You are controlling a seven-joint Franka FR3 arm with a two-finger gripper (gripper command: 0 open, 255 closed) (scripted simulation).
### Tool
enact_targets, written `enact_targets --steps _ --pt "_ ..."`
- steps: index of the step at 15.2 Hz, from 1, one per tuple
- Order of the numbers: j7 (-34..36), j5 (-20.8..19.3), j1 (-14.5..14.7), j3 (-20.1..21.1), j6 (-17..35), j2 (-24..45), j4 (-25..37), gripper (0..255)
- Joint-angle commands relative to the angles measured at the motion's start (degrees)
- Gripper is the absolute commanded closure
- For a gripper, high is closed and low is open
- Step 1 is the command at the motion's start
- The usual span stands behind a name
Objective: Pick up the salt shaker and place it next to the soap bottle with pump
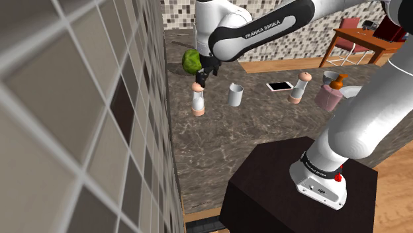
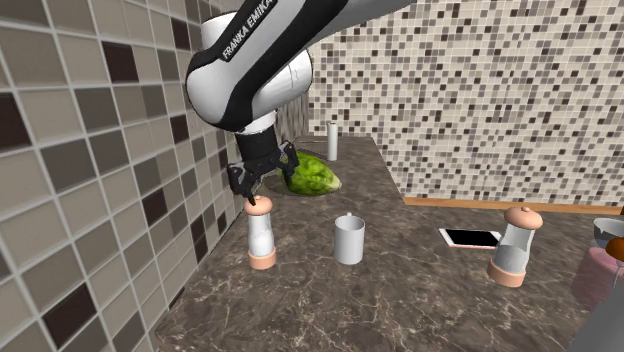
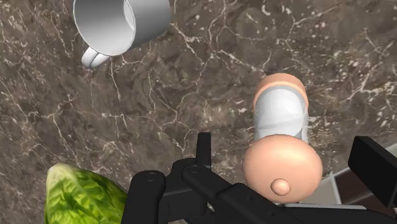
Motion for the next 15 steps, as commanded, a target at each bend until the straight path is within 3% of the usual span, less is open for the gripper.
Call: enact_targets --steps 1,3,11,15 --pt "2.09 -2.34 0.31 0.79 1.24 4.12 2.91 0" --pt "4.03 -4.83 0.78 1.29 1.98 8.43 6.43 0" --pt "5.28 -6.86 0.24 0.42 6.9 11.64 4.65 0" --pt "5.28 -6.86 0.24 0.42 6.9 11.64 4.65 0"
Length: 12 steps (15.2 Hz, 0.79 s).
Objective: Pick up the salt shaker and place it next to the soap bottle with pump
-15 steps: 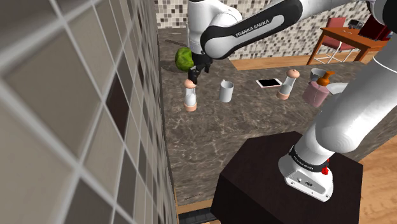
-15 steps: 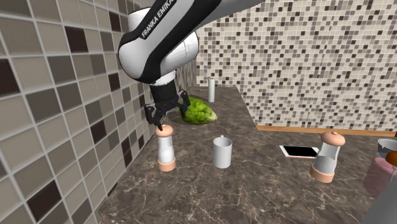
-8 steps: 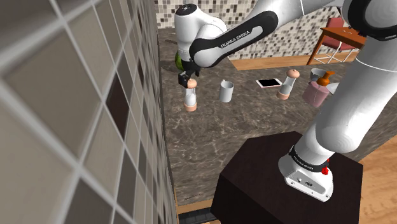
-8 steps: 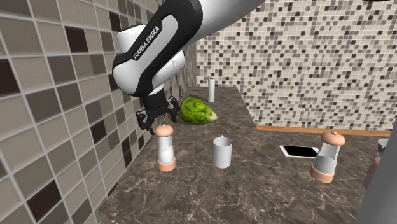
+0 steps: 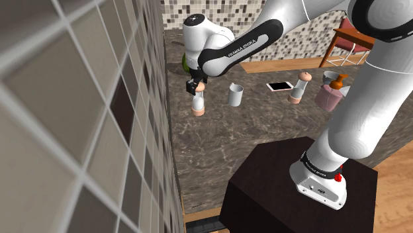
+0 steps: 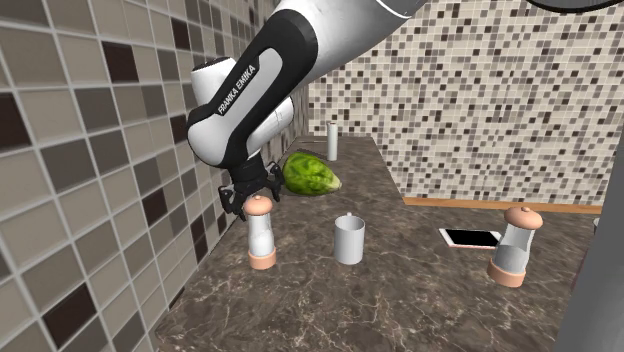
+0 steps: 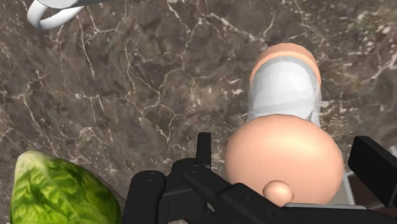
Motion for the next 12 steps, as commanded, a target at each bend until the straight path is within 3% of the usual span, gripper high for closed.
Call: enact_targets --steps 1,4,5,12 --pt "0.02 -0.02 0.0 0.0 0.05 0.02 -0.02 0" --pt "0.02 -0.02 0.0 0.0 0.05 0.02 -0.02 0" --pt "0.02 -0.02 0.0 0.0 0.05 0.02 -0.02 255" --pt "0.02 -0.02 0.0 0.0 0.05 0.02 -0.02 255"
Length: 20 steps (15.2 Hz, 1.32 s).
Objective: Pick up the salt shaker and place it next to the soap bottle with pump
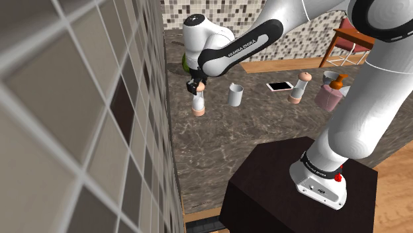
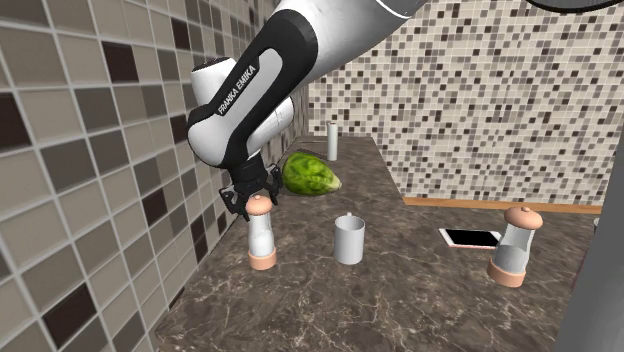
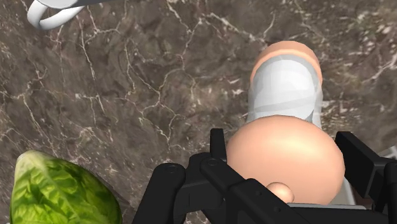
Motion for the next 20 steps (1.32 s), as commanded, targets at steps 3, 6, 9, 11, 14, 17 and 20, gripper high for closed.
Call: enact_targets --steps 3,6,9,11,14,17,20 --pt "-0.35 0.31 0.0 0.06 -0.62 -0.38 0.31 255" --pt "-1.34 1.15 0.0 0.19 -2.56 -1.44 1.36 255" --pt "-2.29 1.93 0.01 0.29 -4.53 -2.41 2.52 255" --pt "-2.89 2.4 0.02 0.35 -5.85 -3.0 3.35 255" --pt "-3.75 3.05 0.04 0.42 -7.86 -3.8 4.71 255" --pt "-4.57 3.63 0.07 0.48 -9.9 -4.5 6.18 255" --pt "-5.35 4.14 0.11 0.54 -11.96 -5.09 7.76 255"
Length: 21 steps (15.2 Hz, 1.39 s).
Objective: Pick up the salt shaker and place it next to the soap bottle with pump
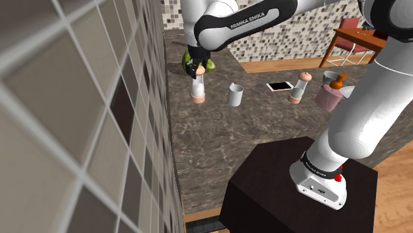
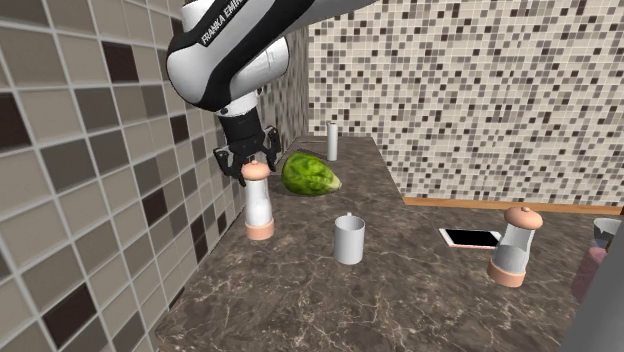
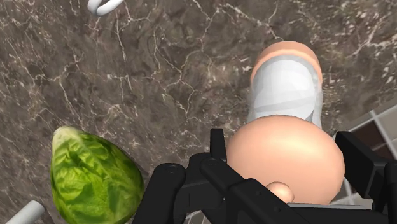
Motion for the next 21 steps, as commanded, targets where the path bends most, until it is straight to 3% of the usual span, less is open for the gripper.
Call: enact_targets --steps 1,21 --pt "-0.59 0.37 0.0 0.01 -1.41 -0.5 1.01 255" --pt "-4.88 2.18 0.33 0.35 -15.86 -1.39 15.11 255"
